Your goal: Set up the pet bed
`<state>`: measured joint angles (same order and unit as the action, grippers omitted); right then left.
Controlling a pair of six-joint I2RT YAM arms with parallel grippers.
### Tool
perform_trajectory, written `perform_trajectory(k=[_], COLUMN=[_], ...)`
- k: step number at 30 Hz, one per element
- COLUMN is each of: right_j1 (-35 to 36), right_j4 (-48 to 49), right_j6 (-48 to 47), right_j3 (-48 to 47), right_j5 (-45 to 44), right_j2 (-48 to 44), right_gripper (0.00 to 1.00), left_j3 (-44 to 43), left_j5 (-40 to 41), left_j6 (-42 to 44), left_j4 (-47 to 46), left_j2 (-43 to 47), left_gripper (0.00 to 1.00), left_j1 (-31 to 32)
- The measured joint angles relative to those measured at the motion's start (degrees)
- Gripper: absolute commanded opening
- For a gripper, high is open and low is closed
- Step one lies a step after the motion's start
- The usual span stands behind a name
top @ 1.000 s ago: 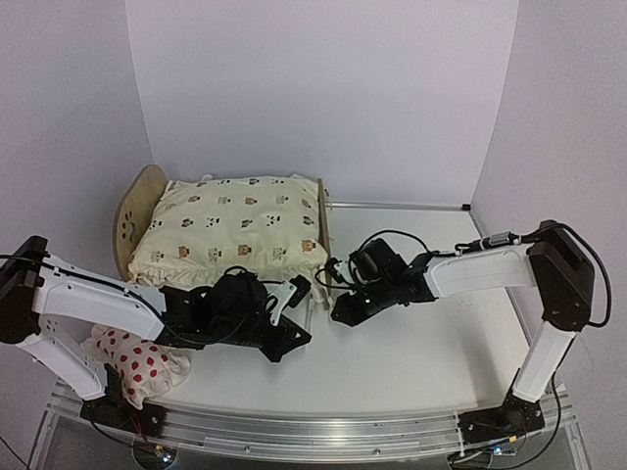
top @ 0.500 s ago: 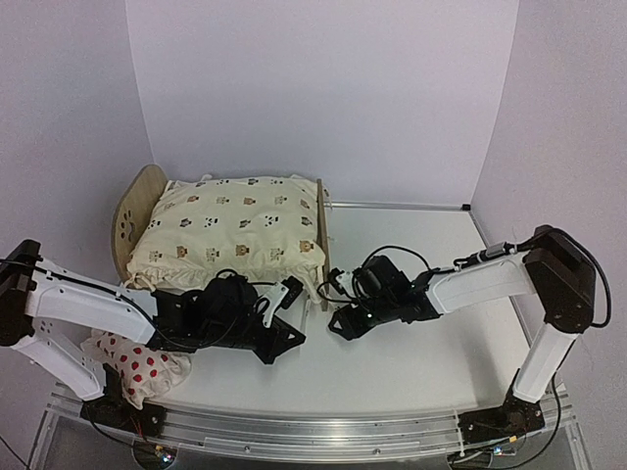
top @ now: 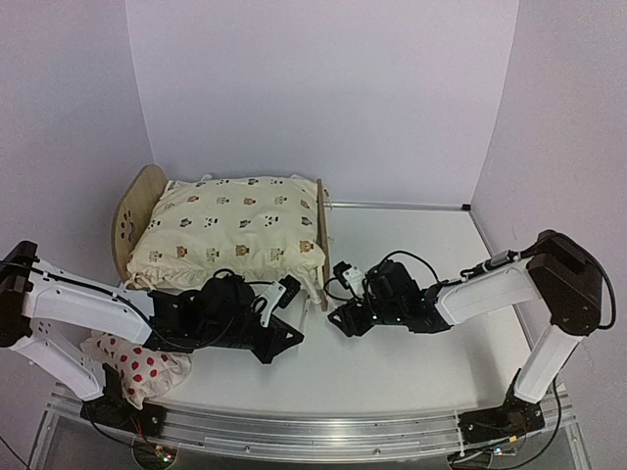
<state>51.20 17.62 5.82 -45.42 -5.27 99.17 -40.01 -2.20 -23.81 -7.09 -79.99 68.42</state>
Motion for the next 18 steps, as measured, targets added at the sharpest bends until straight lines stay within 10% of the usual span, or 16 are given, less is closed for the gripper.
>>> perform_trajectory(k=[12,18], right_j1=[0.0,0.4], right_j4=[3.1,4.9], right_j6=[-0.9,1.6], right_j3=[-2.0,-2.0], right_j5=[0.6,6.0], right_j2=[6.6,6.2], right_gripper=[0.00,0.00], left_j3=[0.0,0.5], left_j5=[0.4,0.6], left_j6=[0.0,0.0], left_j4=[0.0,-0.3], left_j2=[0.0,0.5], left_gripper=[0.00,0.00], left_j1=[0.0,0.0])
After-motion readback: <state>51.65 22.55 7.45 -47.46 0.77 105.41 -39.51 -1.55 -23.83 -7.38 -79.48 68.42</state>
